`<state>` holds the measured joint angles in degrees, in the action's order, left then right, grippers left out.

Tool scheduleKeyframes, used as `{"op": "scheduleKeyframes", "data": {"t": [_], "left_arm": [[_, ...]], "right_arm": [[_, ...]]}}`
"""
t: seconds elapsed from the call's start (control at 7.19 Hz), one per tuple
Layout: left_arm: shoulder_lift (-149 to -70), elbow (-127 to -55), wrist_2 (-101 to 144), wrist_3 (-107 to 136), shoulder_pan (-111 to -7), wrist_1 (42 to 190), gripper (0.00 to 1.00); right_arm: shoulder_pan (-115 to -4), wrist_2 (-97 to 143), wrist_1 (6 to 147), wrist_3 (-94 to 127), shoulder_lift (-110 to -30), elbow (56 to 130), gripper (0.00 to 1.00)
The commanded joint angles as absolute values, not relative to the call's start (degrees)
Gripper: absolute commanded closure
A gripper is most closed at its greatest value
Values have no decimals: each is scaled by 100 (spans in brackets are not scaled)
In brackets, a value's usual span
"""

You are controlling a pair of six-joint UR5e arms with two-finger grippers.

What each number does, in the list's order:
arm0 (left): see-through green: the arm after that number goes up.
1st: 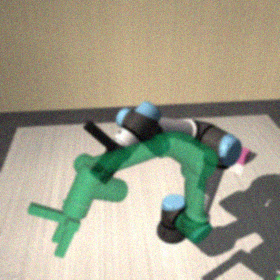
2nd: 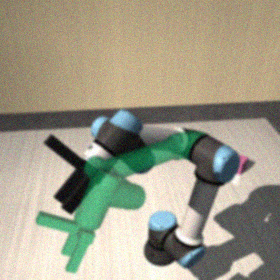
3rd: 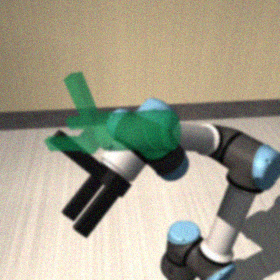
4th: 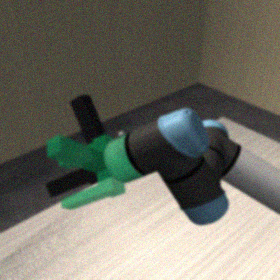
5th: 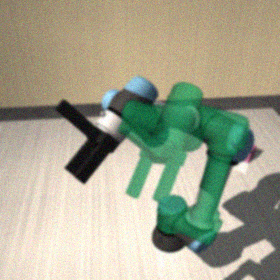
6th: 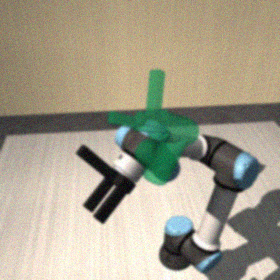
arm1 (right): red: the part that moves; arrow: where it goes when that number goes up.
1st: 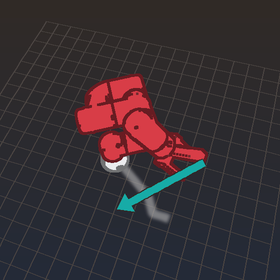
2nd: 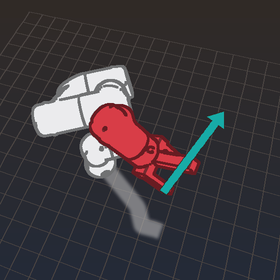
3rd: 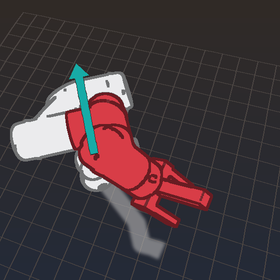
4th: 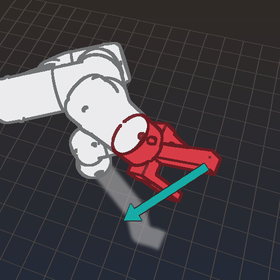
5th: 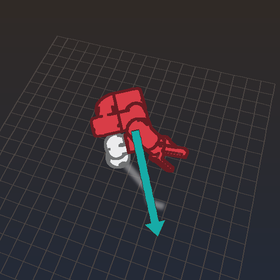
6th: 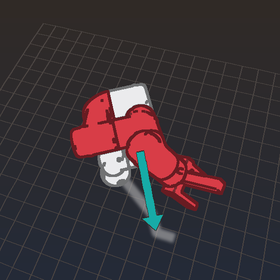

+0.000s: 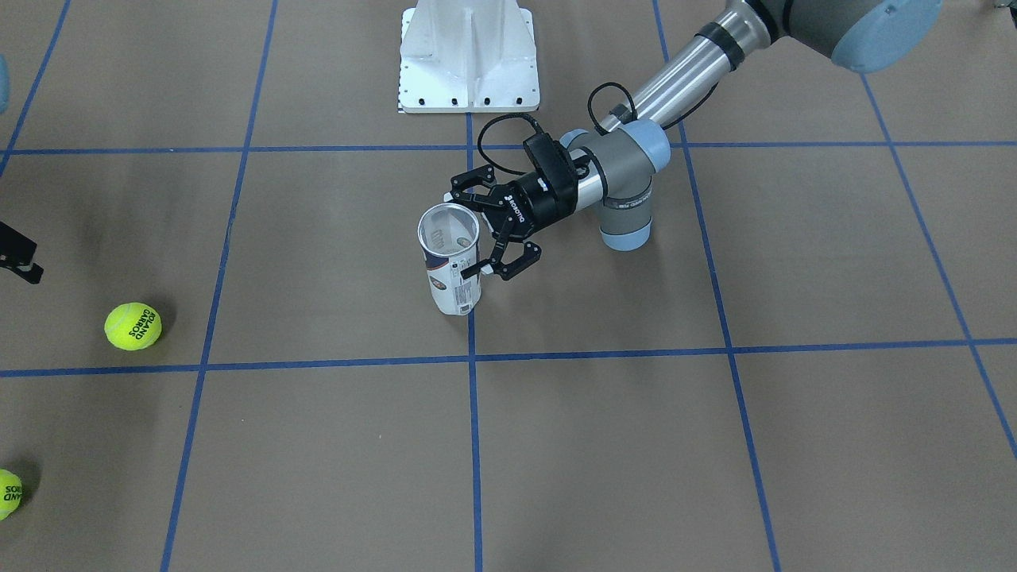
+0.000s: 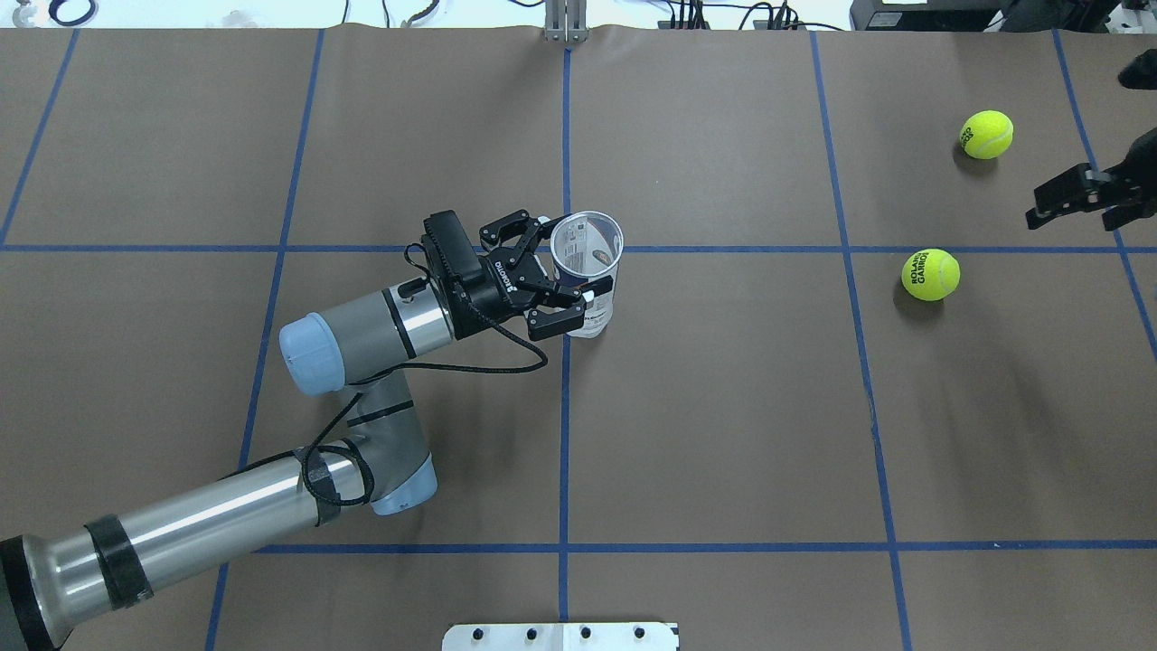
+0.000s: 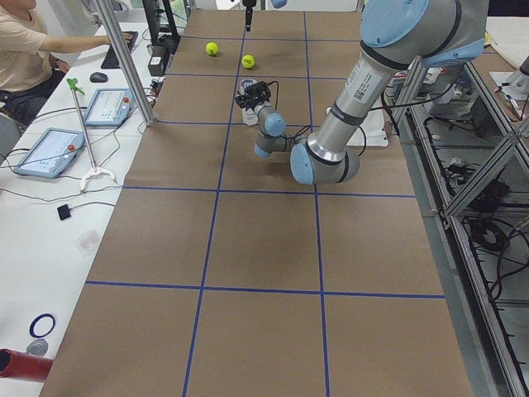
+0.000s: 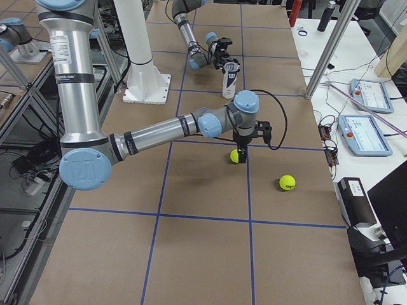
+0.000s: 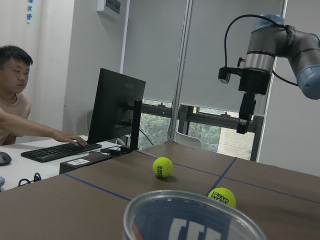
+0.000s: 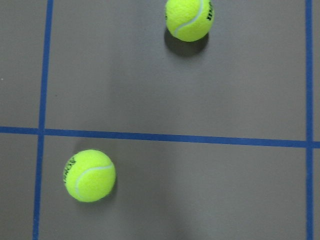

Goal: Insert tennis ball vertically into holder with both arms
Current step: 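Reach the right gripper to the nearer tennis ball and grasp it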

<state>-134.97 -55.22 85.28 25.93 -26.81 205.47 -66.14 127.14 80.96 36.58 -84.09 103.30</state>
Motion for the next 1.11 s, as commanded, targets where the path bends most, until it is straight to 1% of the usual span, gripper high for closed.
{"op": "scheduleKeyframes", "data": {"t": [0.0,0.28,0.97], "left_arm": [[-13500,-5528,8525,2593,-2681,20549,1],[-13491,-5528,8525,2593,-2672,20549,1],[-13500,-5528,8525,2593,-2672,20540,1]], "right_arm": [[-5620,11755,7866,4620,-8140,10170,0],[-5179,11112,7857,4693,-7964,9845,0],[-4667,10231,7866,4632,-7796,9299,0]]}}
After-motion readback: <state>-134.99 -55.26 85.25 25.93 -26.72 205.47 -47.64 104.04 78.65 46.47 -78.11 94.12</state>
